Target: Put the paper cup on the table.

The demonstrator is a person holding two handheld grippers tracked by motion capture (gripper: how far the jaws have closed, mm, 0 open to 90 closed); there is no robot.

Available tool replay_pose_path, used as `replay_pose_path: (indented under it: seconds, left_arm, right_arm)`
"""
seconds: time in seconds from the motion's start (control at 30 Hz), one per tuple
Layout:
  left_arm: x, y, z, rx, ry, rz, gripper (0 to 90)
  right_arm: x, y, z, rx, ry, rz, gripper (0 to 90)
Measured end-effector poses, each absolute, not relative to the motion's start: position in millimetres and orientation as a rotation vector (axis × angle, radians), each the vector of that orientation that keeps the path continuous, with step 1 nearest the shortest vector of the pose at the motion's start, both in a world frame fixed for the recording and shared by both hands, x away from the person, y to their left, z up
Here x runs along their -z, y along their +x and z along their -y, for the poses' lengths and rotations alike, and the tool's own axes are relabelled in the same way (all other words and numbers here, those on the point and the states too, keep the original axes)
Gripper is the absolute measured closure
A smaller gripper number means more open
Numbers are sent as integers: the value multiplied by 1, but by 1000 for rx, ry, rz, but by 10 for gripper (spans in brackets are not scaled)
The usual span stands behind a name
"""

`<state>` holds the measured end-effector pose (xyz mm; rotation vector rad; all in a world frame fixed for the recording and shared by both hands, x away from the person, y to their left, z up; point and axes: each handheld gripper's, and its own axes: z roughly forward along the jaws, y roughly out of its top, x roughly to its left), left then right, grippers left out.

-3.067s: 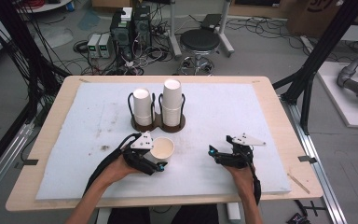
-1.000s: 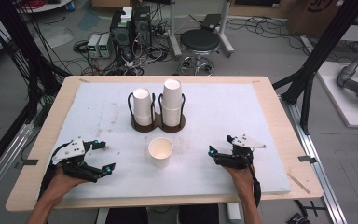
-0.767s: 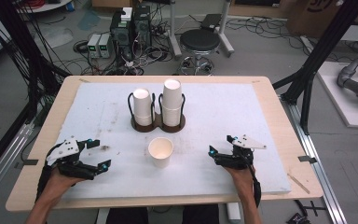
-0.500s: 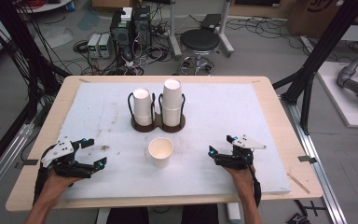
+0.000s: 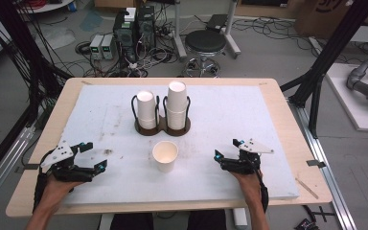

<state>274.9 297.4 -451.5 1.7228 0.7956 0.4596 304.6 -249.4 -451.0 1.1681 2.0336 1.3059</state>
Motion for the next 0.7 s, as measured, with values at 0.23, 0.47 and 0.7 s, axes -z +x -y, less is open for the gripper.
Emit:
replay_pose_path:
  seconds: [0.23, 0.47, 0.7]
  left_arm:
    - [451, 275, -297, -462, 1715, -792, 70]
    - [453, 275, -299, -472, 1715, -801, 71]
    - [453, 275, -301, -474, 1714, -800, 70]
  right_arm:
    - [451, 303, 249, -1304, 1165, -2024, 136]
    - [451, 304, 250, -1313, 1172, -2028, 136]
    - [451, 304, 250, -1313, 1172, -2026, 136]
